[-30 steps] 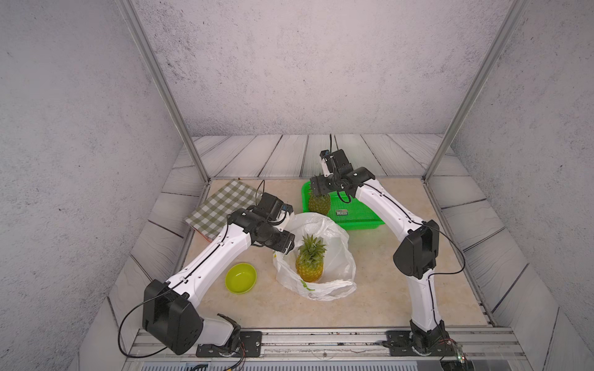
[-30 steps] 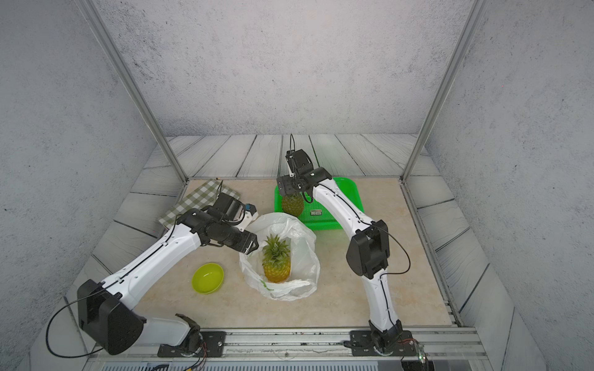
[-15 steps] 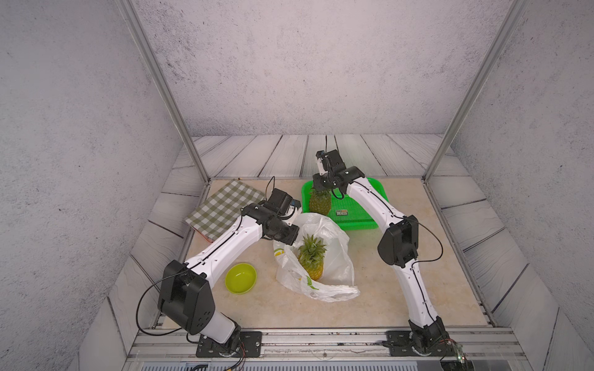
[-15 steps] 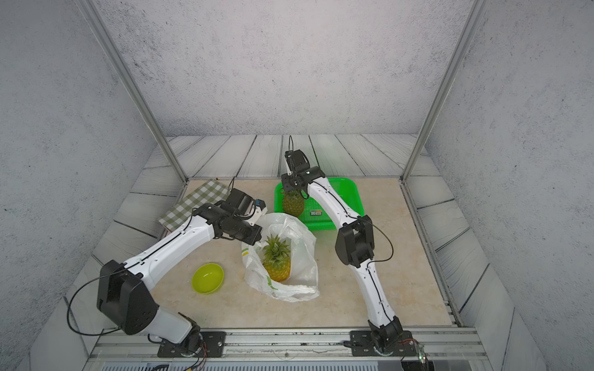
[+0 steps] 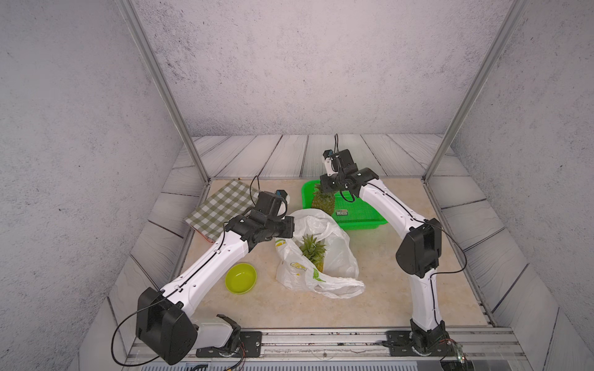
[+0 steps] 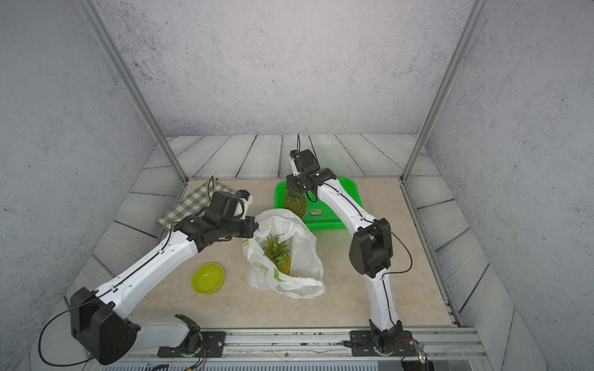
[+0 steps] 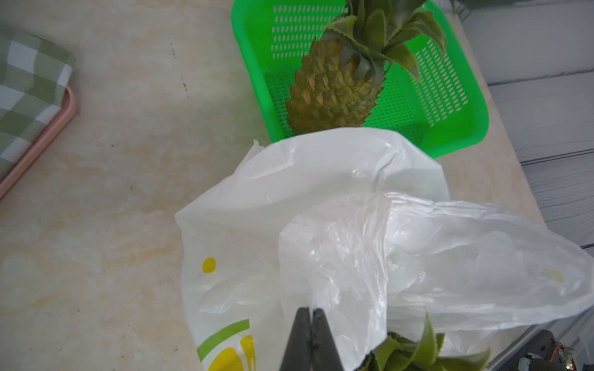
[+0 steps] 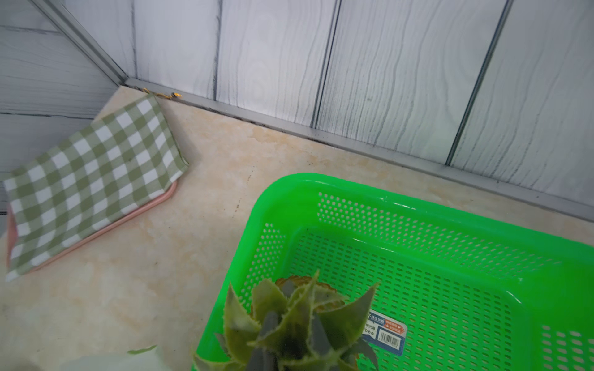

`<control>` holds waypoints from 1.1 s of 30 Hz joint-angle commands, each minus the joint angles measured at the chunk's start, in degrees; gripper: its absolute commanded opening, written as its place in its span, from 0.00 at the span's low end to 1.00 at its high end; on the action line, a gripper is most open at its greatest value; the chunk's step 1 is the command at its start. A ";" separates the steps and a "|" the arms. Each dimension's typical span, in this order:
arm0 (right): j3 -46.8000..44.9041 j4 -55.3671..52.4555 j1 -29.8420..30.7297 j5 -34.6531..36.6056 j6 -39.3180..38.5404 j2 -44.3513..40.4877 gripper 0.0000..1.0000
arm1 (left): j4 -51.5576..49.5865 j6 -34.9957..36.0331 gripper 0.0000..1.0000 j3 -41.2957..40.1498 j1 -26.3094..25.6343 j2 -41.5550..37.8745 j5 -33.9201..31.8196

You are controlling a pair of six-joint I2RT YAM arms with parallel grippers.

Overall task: Place the pineapple into a plastic bag & tie a knot
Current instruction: Pick up the pineapple from the basket, then place the pineapple in the plastic bag.

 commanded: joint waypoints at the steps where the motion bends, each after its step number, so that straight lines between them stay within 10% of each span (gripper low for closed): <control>1: 0.29 6.17 0.34 -1.52 -0.61 -10.76 0.00 | 3.04 -3.14 0.00 -1.00 -0.09 0.19 -0.36; 21: -32.98 -6.53 10.58 -4.85 -3.05 -55.74 0.00 | 4.47 -4.64 0.00 -2.88 0.09 -0.69 1.22; 33: -40.60 -8.90 11.43 -16.57 0.30 -62.53 0.00 | 4.55 -4.97 0.00 -2.71 0.09 0.45 1.84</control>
